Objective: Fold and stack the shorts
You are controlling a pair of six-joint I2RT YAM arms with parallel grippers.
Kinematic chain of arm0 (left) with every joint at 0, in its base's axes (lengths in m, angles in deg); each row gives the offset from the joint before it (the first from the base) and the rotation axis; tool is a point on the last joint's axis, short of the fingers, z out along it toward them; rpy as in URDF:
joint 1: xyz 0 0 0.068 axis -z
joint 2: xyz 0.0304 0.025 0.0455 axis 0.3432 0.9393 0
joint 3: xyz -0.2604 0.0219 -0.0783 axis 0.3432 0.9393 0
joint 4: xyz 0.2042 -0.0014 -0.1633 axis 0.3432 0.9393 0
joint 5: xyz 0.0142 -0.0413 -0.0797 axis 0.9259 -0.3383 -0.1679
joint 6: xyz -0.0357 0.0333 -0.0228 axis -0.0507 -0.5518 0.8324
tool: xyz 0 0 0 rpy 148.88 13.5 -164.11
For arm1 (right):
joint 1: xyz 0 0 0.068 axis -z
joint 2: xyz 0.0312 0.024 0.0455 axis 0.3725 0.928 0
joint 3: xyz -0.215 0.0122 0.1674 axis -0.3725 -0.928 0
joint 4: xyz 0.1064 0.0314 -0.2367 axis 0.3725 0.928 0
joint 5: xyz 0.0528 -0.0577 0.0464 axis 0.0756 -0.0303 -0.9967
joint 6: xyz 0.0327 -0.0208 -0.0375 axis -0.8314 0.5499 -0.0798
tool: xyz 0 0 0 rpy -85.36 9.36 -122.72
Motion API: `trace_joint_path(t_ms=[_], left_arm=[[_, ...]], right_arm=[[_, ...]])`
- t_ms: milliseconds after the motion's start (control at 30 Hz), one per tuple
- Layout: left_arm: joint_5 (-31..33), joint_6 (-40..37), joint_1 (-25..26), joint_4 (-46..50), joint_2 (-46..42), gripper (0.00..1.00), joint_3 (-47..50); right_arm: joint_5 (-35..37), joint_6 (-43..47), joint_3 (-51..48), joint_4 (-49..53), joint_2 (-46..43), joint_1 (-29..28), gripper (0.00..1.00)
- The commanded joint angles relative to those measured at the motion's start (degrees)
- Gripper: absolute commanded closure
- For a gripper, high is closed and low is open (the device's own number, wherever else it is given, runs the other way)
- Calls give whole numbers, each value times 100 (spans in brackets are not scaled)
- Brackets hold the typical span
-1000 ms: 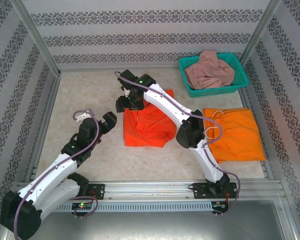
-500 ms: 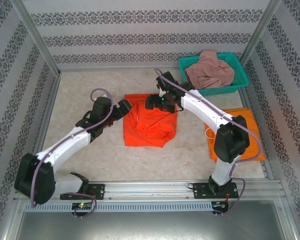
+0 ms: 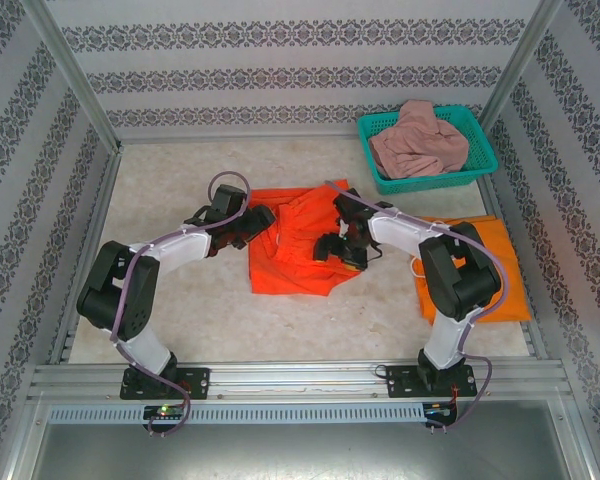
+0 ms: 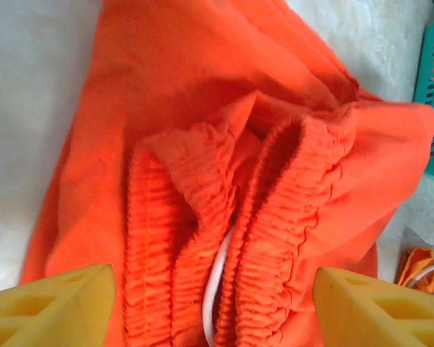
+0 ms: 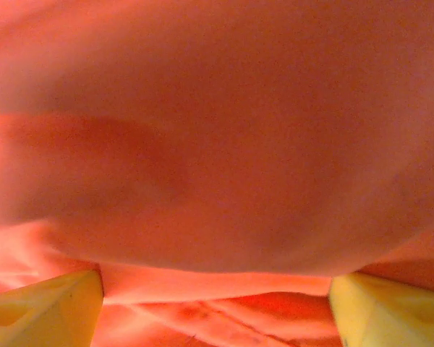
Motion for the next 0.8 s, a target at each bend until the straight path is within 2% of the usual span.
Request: trace_joint_path(t_ms=[0, 167, 333, 500, 767], left_arm=[[-135, 187, -53, -226, -127, 31, 88], [-280, 295, -35, -321, -118, 36, 133], [-319, 398, 22, -349, 7, 44, -22], [-395, 425, 57, -229, 344, 47, -326], [-500, 699, 61, -326, 858, 55, -537]], right_arm=[[140, 506, -213, 622, -387, 320, 16], [434, 835, 89, 876, -1048, 471, 16], [912, 647, 1073, 919, -1105, -48, 16], [1592, 543, 2410, 1104, -207, -648, 16], [1821, 300, 3982, 1254, 1406, -849, 17]])
